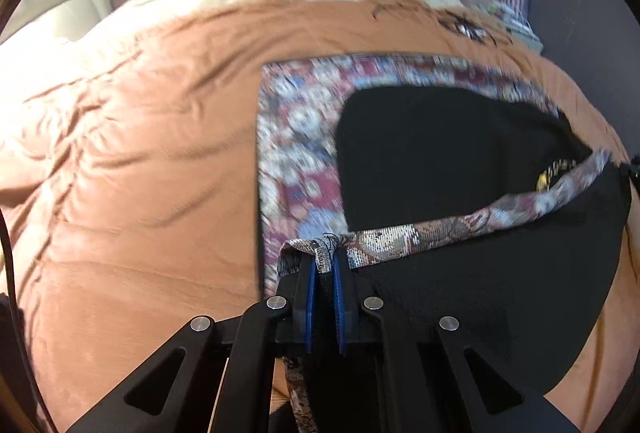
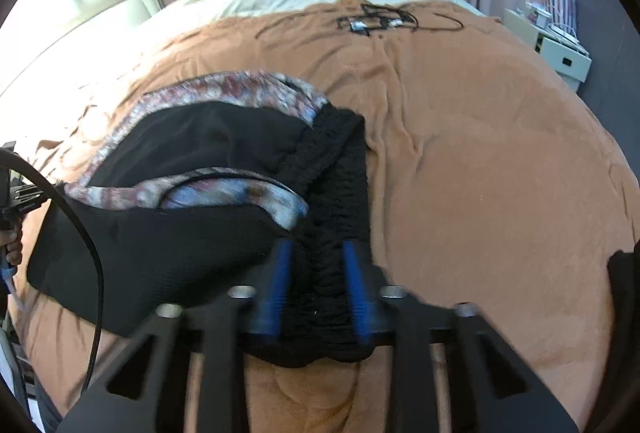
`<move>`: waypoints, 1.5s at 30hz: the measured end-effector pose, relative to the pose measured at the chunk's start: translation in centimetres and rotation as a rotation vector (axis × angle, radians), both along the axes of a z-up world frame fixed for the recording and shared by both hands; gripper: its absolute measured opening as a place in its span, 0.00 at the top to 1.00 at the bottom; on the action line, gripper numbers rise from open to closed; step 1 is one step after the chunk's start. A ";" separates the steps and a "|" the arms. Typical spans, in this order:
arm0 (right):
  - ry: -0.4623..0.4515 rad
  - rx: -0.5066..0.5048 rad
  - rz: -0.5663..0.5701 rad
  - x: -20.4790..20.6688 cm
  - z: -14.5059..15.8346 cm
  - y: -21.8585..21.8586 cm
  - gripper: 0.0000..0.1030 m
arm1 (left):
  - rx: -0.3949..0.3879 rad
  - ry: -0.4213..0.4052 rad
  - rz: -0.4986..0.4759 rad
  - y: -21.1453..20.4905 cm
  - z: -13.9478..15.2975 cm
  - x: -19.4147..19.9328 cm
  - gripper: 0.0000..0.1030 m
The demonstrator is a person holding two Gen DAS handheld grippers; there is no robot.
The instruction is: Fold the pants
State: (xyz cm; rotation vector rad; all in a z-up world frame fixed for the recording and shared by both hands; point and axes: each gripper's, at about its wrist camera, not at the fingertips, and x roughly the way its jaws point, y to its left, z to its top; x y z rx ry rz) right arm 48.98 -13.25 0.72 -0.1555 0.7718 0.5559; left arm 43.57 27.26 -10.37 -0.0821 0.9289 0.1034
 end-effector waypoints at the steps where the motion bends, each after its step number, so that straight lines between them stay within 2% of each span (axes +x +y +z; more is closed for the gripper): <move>1: -0.017 -0.006 -0.007 -0.2 0.4 -0.1 0.98 | 0.003 -0.016 0.014 0.4 0.7 -0.1 0.92; 7: 0.003 0.018 -0.003 0.0 1.5 0.1 0.95 | 0.005 -0.052 0.041 1.5 3.0 0.2 0.92; 9: 0.013 0.008 0.002 0.2 1.3 0.3 0.81 | 0.011 -0.050 0.036 1.3 3.0 0.3 0.92; 11: 0.024 0.006 0.004 0.6 0.8 0.4 0.30 | 0.021 -0.047 0.031 1.1 2.9 0.4 0.92; 12: 0.025 0.011 0.003 0.7 0.7 0.4 0.24 | 0.025 -0.046 0.030 1.1 2.8 0.4 0.92; 13: 0.028 0.017 0.004 1.0 0.4 0.4 0.23 | 0.025 -0.045 0.030 1.0 2.7 0.5 0.92; 18: 0.117 0.029 0.028 2.8 -1.0 0.9 0.25 | 0.022 -0.035 0.031 1.1 2.3 0.4 0.92; 19: 0.132 0.022 0.048 3.1 -1.4 1.2 0.38 | 0.023 -0.035 0.030 1.1 2.3 0.3 0.92; 20: 0.146 0.014 0.063 3.4 -1.7 1.5 0.58 | 0.024 -0.035 0.030 1.1 2.3 0.3 0.92; 23: 0.135 -0.011 0.072 3.6 -1.8 1.8 0.64 | 0.026 -0.045 0.035 1.1 2.6 0.2 0.92; 28: 0.037 0.003 0.068 2.2 0.7 1.7 0.66 | 0.049 -0.080 0.042 0.9 4.0 0.0 0.92; 33: -0.027 0.033 0.039 2.0 2.8 1.9 0.67 | 0.088 -0.098 0.070 1.5 5.0 1.9 0.92; 39: -0.055 0.047 -0.002 3.7 3.4 3.5 0.67 | 0.103 -0.124 0.120 2.7 6.6 5.9 0.92; 45: -0.072 0.039 -0.020 6.8 3.7 6.2 0.67 | 0.114 -0.091 0.178 4.5 5.7 10.9 0.92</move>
